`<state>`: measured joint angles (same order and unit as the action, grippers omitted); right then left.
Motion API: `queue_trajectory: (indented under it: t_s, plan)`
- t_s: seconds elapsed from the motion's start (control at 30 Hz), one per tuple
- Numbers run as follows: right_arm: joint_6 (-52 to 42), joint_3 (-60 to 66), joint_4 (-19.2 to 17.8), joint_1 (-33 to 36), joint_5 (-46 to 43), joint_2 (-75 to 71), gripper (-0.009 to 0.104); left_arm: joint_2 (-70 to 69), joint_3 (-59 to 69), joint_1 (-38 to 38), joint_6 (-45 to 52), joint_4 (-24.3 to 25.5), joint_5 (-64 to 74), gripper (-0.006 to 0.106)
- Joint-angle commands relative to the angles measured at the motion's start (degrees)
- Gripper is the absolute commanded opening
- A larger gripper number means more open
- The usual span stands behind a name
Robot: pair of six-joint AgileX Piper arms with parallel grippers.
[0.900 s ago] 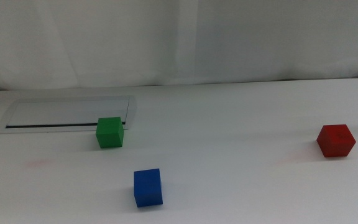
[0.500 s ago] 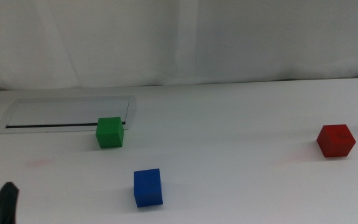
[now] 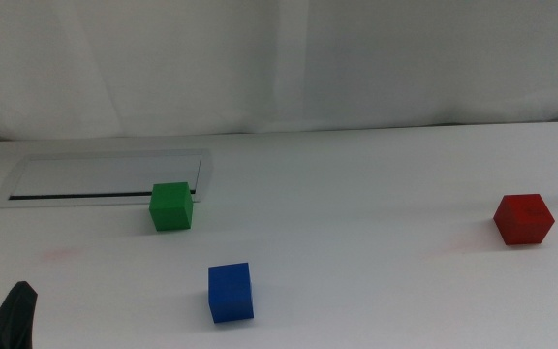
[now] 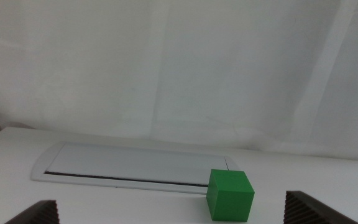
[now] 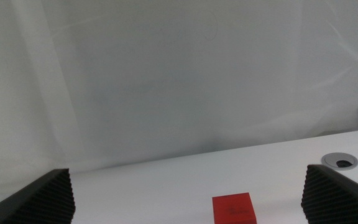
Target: Stack red cubes first, then green, then blue cubes in a specific spot.
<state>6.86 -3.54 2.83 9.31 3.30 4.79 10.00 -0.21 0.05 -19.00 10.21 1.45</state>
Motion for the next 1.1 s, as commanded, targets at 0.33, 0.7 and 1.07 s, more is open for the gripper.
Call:
queue_trajectory:
  t_s: [0.33,0.7,1.07]
  plan:
    - [0.1,-14.6,-1.7,-0.3,9.2,2.9,0.098,-0.2,2.3,-0.4,-0.5,-0.2,-0.8,0.092]
    - [0.5,-38.2,-5.6,-0.3,20.4,18.3,0.098,-0.2,2.3,-0.4,-0.5,-0.2,-0.8,0.092]
    - [2.4,-63.4,-8.6,-0.3,54.2,51.8,0.098,-0.2,2.3,-0.4,-0.5,-0.2,-0.8,0.092]
